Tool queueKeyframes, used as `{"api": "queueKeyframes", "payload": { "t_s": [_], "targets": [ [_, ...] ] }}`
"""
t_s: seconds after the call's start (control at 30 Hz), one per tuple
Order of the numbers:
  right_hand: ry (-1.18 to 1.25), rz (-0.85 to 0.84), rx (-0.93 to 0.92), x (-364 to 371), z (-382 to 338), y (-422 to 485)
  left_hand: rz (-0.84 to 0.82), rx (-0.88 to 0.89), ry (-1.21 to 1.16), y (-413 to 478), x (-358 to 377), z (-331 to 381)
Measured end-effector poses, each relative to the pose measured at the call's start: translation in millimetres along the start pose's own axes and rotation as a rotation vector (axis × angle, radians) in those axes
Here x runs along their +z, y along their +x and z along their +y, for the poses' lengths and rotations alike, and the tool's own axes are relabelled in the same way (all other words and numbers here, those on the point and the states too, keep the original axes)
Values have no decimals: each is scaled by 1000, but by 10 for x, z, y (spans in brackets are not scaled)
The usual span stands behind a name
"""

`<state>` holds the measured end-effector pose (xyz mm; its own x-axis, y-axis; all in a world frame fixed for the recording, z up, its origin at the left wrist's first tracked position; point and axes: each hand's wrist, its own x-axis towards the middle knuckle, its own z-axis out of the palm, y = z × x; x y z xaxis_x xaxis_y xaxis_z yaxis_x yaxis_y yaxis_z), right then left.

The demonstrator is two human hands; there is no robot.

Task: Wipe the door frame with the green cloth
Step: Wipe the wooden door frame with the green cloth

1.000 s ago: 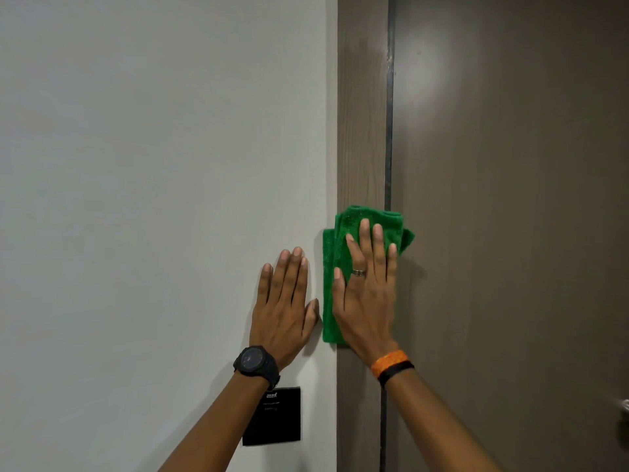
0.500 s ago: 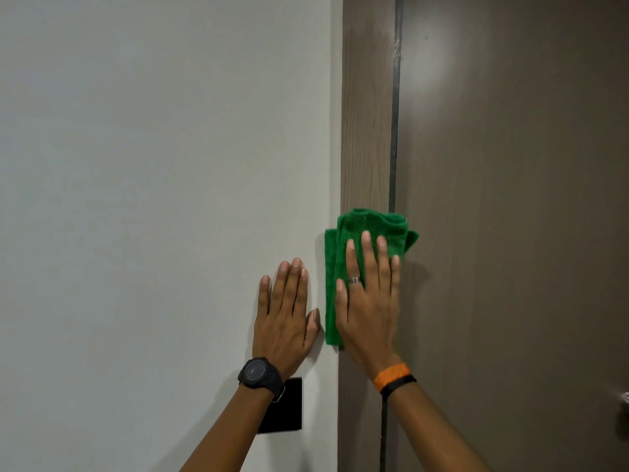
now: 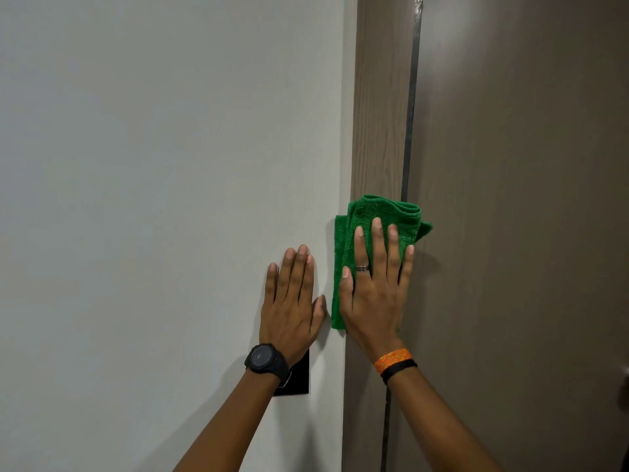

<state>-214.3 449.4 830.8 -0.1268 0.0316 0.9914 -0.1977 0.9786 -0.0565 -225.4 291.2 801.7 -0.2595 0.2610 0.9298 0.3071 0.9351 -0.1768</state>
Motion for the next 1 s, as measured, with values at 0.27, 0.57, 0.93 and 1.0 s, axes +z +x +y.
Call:
{"api": "queueKeyframes", "payload": {
  "t_s": [0.27, 0.57, 0.93, 1.0],
  "targets": [
    [86, -22, 15, -65, -7, -689, -137, -59, -85, -352, -139, 167],
    [122, -167, -65, -483, 79, -731, -331, -24, -28, -374, -471, 96],
    [234, -476, 34, -895, -172, -1204, -393, -27, -123, -1089, -850, -58],
    [272, -565, 77, -979, -285, -1415, -410, -43, -119, -1387, -934, -89]
  ]
}}
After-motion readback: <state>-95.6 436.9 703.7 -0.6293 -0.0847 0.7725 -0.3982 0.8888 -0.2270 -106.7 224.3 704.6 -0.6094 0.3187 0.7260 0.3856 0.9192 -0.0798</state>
